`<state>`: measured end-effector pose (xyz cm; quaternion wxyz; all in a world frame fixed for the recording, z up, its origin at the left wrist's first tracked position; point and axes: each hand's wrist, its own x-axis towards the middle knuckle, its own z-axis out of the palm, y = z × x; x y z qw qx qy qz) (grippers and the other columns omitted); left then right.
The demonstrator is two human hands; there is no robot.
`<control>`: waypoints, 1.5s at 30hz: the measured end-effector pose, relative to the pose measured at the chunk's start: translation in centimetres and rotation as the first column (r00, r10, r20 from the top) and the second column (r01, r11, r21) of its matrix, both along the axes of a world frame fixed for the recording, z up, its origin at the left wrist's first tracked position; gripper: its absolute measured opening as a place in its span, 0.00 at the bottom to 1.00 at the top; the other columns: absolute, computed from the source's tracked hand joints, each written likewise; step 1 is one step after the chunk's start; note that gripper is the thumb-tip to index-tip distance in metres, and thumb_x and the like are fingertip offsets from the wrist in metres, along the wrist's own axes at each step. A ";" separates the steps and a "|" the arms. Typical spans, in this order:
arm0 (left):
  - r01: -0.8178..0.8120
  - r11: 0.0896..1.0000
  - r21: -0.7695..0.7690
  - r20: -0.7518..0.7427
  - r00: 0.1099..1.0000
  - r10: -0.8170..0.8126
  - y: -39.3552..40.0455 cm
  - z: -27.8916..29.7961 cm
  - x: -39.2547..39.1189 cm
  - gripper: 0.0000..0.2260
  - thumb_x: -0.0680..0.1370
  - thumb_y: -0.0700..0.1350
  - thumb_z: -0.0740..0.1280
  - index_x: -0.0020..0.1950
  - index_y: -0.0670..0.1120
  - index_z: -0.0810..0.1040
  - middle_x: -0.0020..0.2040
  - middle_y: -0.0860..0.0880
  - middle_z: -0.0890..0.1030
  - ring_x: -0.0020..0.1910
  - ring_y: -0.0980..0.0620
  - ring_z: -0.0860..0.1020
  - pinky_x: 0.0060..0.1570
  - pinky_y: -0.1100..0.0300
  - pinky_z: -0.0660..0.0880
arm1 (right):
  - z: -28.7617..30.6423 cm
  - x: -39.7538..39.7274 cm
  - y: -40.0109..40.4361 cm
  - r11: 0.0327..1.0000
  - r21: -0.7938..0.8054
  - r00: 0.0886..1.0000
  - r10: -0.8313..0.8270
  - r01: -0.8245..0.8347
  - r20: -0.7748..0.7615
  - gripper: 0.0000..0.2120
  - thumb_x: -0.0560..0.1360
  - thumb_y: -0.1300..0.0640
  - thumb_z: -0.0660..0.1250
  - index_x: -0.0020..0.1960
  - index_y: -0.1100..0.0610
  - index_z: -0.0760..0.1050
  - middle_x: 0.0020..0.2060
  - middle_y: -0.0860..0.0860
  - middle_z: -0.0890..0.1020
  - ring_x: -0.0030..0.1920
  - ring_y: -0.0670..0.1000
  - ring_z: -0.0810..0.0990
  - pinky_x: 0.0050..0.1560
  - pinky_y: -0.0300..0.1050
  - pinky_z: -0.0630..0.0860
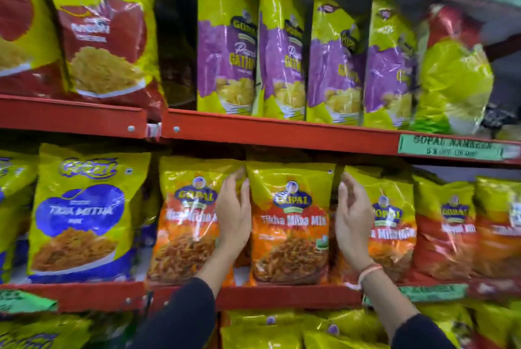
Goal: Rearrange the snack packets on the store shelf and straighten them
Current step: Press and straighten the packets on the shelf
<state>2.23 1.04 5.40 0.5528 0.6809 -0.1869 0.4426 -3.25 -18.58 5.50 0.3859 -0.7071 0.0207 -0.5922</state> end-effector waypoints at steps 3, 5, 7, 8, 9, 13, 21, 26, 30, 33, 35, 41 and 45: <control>-0.091 0.994 0.061 -0.031 0.995 0.093 -0.2 2.0 2.1 0.16 0.80 0.45 0.60 0.66 0.42 0.74 0.63 0.42 0.78 0.63 0.43 0.75 0.56 0.63 0.65 | 2.0 1.4 -1.4 0.992 -0.124 0.998 -0.030 0.036 0.049 0.15 0.81 0.60 0.61 0.65 0.63 0.77 0.61 0.59 0.82 0.61 0.57 0.80 0.57 0.31 0.66; -0.151 0.968 0.201 -0.001 0.988 0.154 0.0 2.6 3.5 0.16 0.80 0.44 0.60 0.67 0.42 0.74 0.64 0.40 0.77 0.64 0.41 0.74 0.60 0.58 0.65 | 2.6 2.5 -2.3 0.972 -0.224 0.997 -0.061 0.072 0.055 0.14 0.80 0.64 0.62 0.64 0.64 0.77 0.60 0.60 0.82 0.60 0.58 0.81 0.59 0.34 0.68; -0.205 0.928 0.310 0.023 0.978 0.208 0.1 2.5 4.3 0.15 0.80 0.44 0.60 0.64 0.40 0.76 0.63 0.39 0.78 0.64 0.39 0.74 0.62 0.53 0.67 | 2.7 3.8 -3.0 0.926 -0.348 0.989 -0.144 0.146 0.030 0.15 0.79 0.65 0.62 0.64 0.64 0.77 0.57 0.60 0.83 0.59 0.60 0.79 0.59 0.41 0.68; -0.228 0.914 0.336 0.030 0.972 0.231 0.1 2.4 4.6 0.15 0.80 0.44 0.60 0.63 0.39 0.76 0.62 0.38 0.78 0.63 0.38 0.75 0.60 0.50 0.69 | 2.6 4.4 -3.3 0.892 -0.404 0.978 -0.206 0.200 0.029 0.15 0.78 0.65 0.63 0.63 0.64 0.78 0.55 0.60 0.84 0.58 0.59 0.76 0.58 0.44 0.67; -0.246 0.907 0.341 0.035 0.968 0.249 0.2 2.4 4.6 0.14 0.80 0.43 0.60 0.60 0.37 0.77 0.60 0.36 0.79 0.62 0.36 0.75 0.58 0.49 0.70 | 2.6 5.1 -3.6 0.859 -0.444 0.963 -0.265 0.255 0.042 0.14 0.78 0.63 0.63 0.62 0.64 0.79 0.53 0.60 0.85 0.56 0.57 0.72 0.56 0.46 0.66; -0.304 0.896 0.323 0.122 0.953 0.279 0.8 2.5 4.8 0.11 0.79 0.42 0.61 0.52 0.36 0.79 0.52 0.36 0.81 0.54 0.36 0.79 0.51 0.51 0.69 | 2.9 6.0 -4.4 0.811 -0.477 0.933 -0.356 0.338 0.055 0.15 0.78 0.55 0.59 0.52 0.60 0.82 0.47 0.57 0.85 0.51 0.59 0.71 0.52 0.54 0.72; -0.214 0.967 0.138 0.139 0.971 0.195 0.0 4.1 4.3 0.09 0.77 0.36 0.61 0.50 0.38 0.81 0.50 0.40 0.82 0.50 0.39 0.80 0.48 0.62 0.67 | 3.6 5.5 -4.5 0.780 -0.406 0.866 -0.496 0.475 0.061 0.10 0.79 0.55 0.62 0.50 0.57 0.81 0.46 0.55 0.84 0.48 0.58 0.74 0.46 0.52 0.66; -0.245 0.958 0.148 0.155 0.963 0.222 -2.3 1.3 1.4 0.20 0.82 0.45 0.55 0.73 0.41 0.64 0.74 0.44 0.66 0.75 0.49 0.62 0.73 0.59 0.57 | 0.9 3.9 -2.8 0.776 -0.457 0.899 -0.399 0.436 0.180 0.17 0.82 0.59 0.60 0.69 0.63 0.72 0.66 0.60 0.78 0.69 0.58 0.73 0.70 0.55 0.69; -0.289 0.819 0.495 0.277 0.946 0.167 -4.6 -4.8 -0.6 0.26 0.81 0.47 0.55 0.77 0.41 0.53 0.79 0.45 0.53 0.79 0.49 0.50 0.77 0.47 0.46 | -4.5 2.7 0.9 0.782 -0.584 0.962 -0.275 0.218 -0.009 0.26 0.83 0.53 0.53 0.78 0.63 0.56 0.79 0.58 0.60 0.80 0.57 0.56 0.79 0.58 0.54; -0.336 0.688 0.644 0.274 0.940 0.202 -4.7 -8.1 0.4 0.27 0.82 0.53 0.49 0.77 0.41 0.54 0.79 0.45 0.52 0.79 0.50 0.50 0.76 0.45 0.50 | -7.9 3.0 1.9 0.744 -0.648 0.948 -0.301 0.165 -0.104 0.27 0.83 0.50 0.49 0.78 0.62 0.55 0.79 0.57 0.57 0.80 0.56 0.54 0.77 0.61 0.55; -0.335 0.666 0.667 0.247 0.942 0.227 -4.8 -8.2 1.1 0.27 0.82 0.54 0.47 0.77 0.41 0.52 0.79 0.44 0.52 0.79 0.50 0.49 0.76 0.45 0.49 | -8.4 3.7 1.4 0.728 -0.669 0.933 -0.328 0.150 -0.148 0.28 0.83 0.47 0.47 0.79 0.61 0.53 0.80 0.57 0.55 0.80 0.55 0.52 0.78 0.60 0.53; -0.325 0.671 0.667 0.197 0.945 0.262 -5.6 -8.0 1.1 0.28 0.81 0.53 0.49 0.78 0.41 0.51 0.79 0.44 0.51 0.79 0.50 0.48 0.77 0.46 0.47 | -8.0 4.3 0.4 0.713 -0.695 0.923 -0.325 0.098 -0.204 0.29 0.83 0.46 0.44 0.79 0.61 0.51 0.80 0.56 0.53 0.81 0.54 0.50 0.79 0.58 0.49; -0.329 0.640 0.695 0.171 0.939 0.297 -5.2 -7.8 -0.2 0.29 0.81 0.56 0.48 0.78 0.42 0.50 0.80 0.46 0.50 0.79 0.51 0.48 0.76 0.47 0.50 | -8.1 3.4 0.4 0.694 -0.711 0.913 -0.353 0.109 -0.205 0.30 0.83 0.45 0.44 0.80 0.60 0.50 0.80 0.56 0.52 0.81 0.54 0.50 0.78 0.59 0.53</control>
